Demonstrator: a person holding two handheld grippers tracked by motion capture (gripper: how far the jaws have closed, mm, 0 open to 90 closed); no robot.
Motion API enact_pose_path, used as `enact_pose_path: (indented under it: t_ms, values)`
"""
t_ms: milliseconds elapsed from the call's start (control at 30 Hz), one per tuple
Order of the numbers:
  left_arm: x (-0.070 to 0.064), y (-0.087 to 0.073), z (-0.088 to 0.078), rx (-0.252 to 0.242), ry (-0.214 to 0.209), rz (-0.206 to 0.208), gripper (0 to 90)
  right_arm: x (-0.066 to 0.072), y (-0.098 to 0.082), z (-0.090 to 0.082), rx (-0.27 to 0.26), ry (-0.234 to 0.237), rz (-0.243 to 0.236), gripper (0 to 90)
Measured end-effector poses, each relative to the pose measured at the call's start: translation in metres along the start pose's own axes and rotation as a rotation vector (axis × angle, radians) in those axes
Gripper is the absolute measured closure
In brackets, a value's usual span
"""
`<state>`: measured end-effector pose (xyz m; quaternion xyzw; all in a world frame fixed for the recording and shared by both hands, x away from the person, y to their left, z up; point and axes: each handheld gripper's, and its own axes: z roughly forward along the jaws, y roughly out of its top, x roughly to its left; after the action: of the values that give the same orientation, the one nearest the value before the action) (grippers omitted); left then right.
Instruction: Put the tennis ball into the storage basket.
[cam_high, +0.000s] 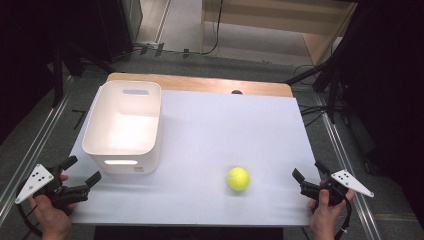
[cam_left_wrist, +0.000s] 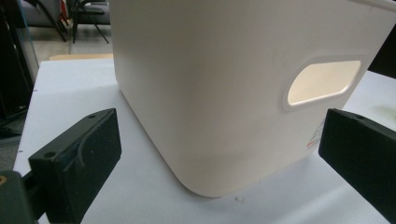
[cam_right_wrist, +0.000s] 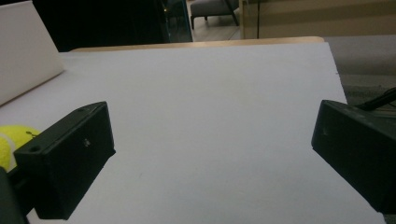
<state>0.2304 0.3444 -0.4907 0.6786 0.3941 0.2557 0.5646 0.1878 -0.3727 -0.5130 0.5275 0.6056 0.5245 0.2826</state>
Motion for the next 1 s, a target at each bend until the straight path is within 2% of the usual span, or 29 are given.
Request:
enact_pose_path:
  t_ms: [167,267,500,633,733,867,933,1000]
  values:
    - [-0.001,0.0,0.0,-0.002,-0.001,0.001,0.0,0.003,0.0,0.001,0.015,0.025,-0.025,0.0]
    - [-0.001,0.0,0.0,0.0,-0.002,0.004,0.0,0.005,0.002,0.002,0.024,0.058,-0.037,0.0]
    - [-0.002,0.0,0.001,0.006,-0.005,0.014,0.0,0.011,0.007,0.003,0.063,0.074,-0.056,0.0]
    - [-0.002,0.0,0.001,0.009,-0.005,0.018,0.0,0.015,0.015,0.001,0.066,0.131,-0.084,0.0]
    - [-0.002,0.0,0.002,0.011,-0.006,0.018,0.0,0.021,0.023,0.0,0.075,0.143,-0.108,0.0]
    - [-0.002,0.0,0.002,0.012,-0.003,0.019,0.0,0.027,0.029,0.001,0.124,0.18,-0.135,0.0]
    - [-0.003,0.0,0.002,0.012,-0.004,0.019,0.0,0.029,0.032,0.003,0.152,0.212,-0.152,0.0]
    - [-0.003,0.0,0.002,0.012,-0.005,0.018,0.0,0.034,0.036,0.004,0.185,0.222,-0.162,0.0]
